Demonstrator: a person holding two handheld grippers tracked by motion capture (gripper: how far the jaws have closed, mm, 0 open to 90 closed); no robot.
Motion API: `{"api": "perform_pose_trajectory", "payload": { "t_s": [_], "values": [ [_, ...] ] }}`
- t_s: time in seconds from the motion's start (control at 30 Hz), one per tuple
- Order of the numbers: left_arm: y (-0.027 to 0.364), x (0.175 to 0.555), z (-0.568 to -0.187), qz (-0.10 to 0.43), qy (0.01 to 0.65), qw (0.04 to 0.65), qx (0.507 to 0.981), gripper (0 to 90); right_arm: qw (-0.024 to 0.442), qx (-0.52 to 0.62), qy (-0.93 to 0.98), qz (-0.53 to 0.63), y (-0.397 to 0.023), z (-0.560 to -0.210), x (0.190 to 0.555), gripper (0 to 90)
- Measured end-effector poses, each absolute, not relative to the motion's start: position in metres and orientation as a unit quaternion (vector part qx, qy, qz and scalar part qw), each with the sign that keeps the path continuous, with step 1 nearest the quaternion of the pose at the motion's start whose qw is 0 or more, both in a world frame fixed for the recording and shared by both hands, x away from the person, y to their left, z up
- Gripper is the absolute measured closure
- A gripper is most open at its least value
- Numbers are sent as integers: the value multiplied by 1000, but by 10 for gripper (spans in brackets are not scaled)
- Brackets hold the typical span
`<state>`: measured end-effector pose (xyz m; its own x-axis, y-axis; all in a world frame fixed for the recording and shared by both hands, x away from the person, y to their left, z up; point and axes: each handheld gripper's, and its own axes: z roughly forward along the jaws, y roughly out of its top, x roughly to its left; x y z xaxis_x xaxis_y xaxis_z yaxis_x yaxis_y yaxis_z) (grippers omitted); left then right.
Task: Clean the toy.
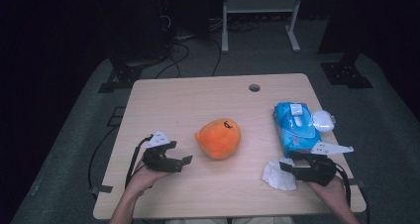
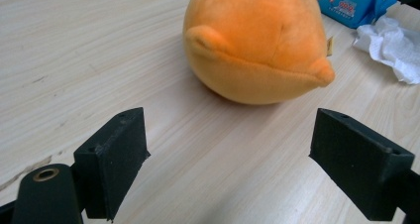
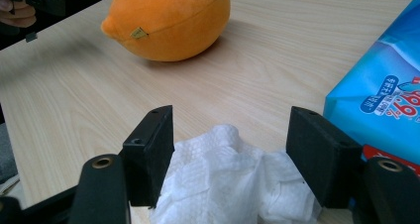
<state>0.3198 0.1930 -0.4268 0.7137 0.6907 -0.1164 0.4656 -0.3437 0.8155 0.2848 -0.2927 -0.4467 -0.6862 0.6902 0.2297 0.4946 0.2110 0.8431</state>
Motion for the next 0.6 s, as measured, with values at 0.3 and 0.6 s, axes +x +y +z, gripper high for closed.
{"api": "perform_pose_trajectory", "payload": {
  "t_s": [0.3, 0.6],
  "values": [
    [205, 315, -434, 125, 368, 446, 806, 138, 99, 384, 772, 496, -292, -447, 286, 339],
    [210, 309, -442, 126, 377, 447, 801, 137, 101, 384, 771, 497, -293, -447, 286, 336]
  ]
}}
